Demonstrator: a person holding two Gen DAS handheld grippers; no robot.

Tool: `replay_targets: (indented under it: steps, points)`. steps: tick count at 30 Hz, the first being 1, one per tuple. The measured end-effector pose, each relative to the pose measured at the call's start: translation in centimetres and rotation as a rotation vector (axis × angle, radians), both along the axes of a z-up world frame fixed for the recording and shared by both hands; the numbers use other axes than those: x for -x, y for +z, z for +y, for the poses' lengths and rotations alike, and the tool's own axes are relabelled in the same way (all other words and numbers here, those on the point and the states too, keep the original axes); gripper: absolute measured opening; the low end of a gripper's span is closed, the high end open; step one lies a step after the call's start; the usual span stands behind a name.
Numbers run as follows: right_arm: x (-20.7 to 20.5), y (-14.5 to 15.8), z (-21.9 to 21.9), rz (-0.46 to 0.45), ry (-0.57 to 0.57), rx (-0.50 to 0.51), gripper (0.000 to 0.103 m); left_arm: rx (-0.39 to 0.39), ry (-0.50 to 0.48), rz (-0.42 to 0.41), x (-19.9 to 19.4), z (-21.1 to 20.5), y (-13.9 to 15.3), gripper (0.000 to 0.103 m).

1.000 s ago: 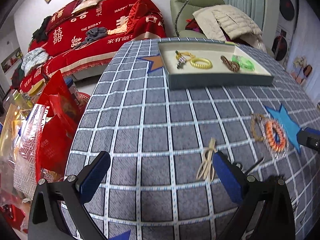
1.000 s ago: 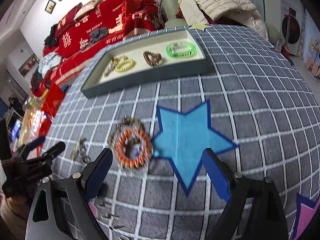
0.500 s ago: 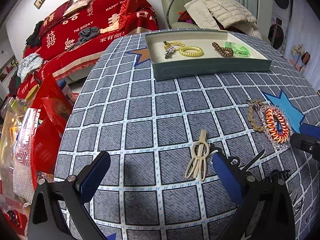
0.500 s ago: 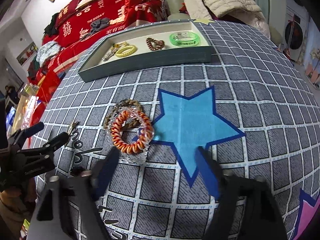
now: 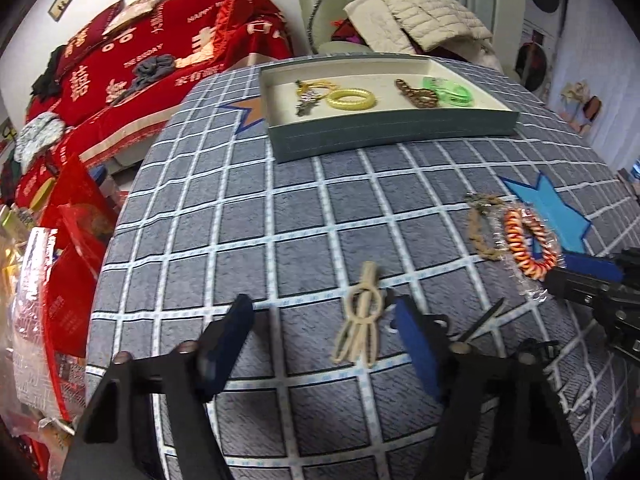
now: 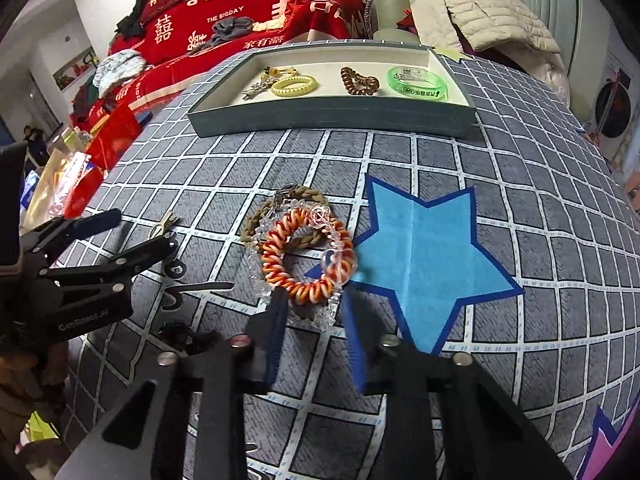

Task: Organize jewelry
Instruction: 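Grasp the cream claw hair clip with the left gripper while the right grasps the clear bead bracelet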

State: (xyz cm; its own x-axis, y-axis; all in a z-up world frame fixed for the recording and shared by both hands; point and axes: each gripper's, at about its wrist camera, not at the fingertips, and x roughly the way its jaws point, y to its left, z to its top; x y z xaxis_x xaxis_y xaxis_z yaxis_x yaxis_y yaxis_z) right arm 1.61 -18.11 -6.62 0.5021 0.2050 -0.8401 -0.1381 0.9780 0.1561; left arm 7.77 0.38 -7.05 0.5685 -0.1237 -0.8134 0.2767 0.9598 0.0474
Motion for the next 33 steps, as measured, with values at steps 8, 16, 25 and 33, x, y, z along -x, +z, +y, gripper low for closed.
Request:
replay_targets:
  steps: [8,16,25,33]
  points:
    - [0.4,0.1,-1.5,0.006,-0.049,-0.055,0.007,0.036,-0.075,0.015,0.4,-0.9,0.2,0.041]
    - [0.5,1.8,-2.6,-0.015,-0.061,-0.154,0.006,0.093,-0.064,0.027,0.5,0.0,0.6,0.041]
    - [0.0,4.1,-2.4,-0.063,-0.036,-0.193,0.006,0.133,-0.047,0.017,0.3,1.0,1.8,0.041]
    - [-0.8,6.0,-2.4,-0.105,-0.028,-0.199,0.006,0.151,-0.050,-0.015,-0.1,0.8,3.5,0.041]
